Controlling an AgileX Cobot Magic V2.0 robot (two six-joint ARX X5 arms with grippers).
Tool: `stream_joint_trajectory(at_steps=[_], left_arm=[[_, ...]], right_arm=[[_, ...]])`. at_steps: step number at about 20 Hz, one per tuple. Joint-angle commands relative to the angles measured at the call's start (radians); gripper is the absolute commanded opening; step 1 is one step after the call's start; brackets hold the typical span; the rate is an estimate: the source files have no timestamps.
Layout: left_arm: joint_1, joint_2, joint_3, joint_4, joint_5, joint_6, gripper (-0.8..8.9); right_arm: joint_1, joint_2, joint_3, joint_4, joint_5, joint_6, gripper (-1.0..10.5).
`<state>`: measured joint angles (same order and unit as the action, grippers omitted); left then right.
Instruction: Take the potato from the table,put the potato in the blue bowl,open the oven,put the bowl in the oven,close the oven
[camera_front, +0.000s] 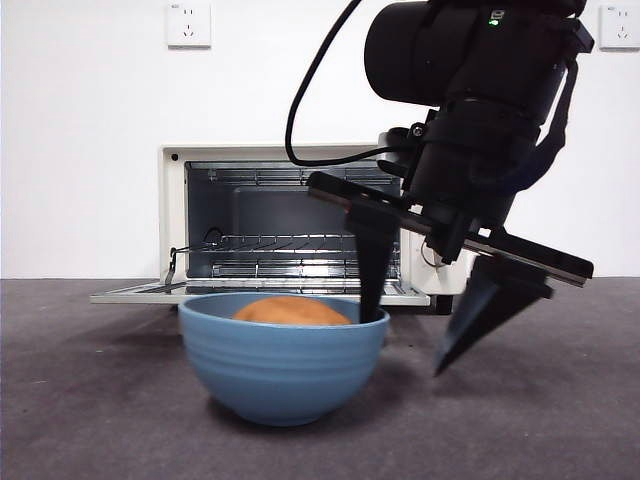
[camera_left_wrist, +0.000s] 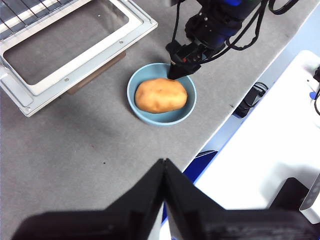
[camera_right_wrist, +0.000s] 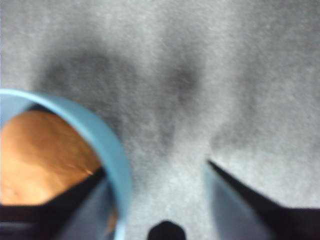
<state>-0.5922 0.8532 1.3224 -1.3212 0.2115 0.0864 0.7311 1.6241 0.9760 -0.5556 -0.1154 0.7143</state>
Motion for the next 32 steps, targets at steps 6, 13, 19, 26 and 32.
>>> stream_joint_trajectory(at_steps=[6,13,19,26,32], left_arm=[[-0.002,-0.004,-0.005,0.004,-0.003,0.022,-0.06],[-0.002,-0.004,-0.005,0.004,-0.003,0.021,-0.06],[-0.002,-0.005,-0.005,0.004,-0.003,0.017,-0.06],[-0.002,-0.007,-0.005,0.004,-0.003,0.013,-0.06],[-0.002,-0.007,-0.005,0.004,-0.003,0.014,-0.06]], right_arm=[[0.002,0.009,0.033,-0.017,-0.001,0.031,-0.1],[0.002,0.01,0.349,-0.298,0.065,0.082,-0.1],[-0.06,0.095,0.561,-0.33,0.082,0.202,-0.1],[-0.107,0.387,0.962,-0.532,0.072,0.213,-0.1],[-0.144,0.547,1.161,-0.622,0.063,0.313,-0.1]])
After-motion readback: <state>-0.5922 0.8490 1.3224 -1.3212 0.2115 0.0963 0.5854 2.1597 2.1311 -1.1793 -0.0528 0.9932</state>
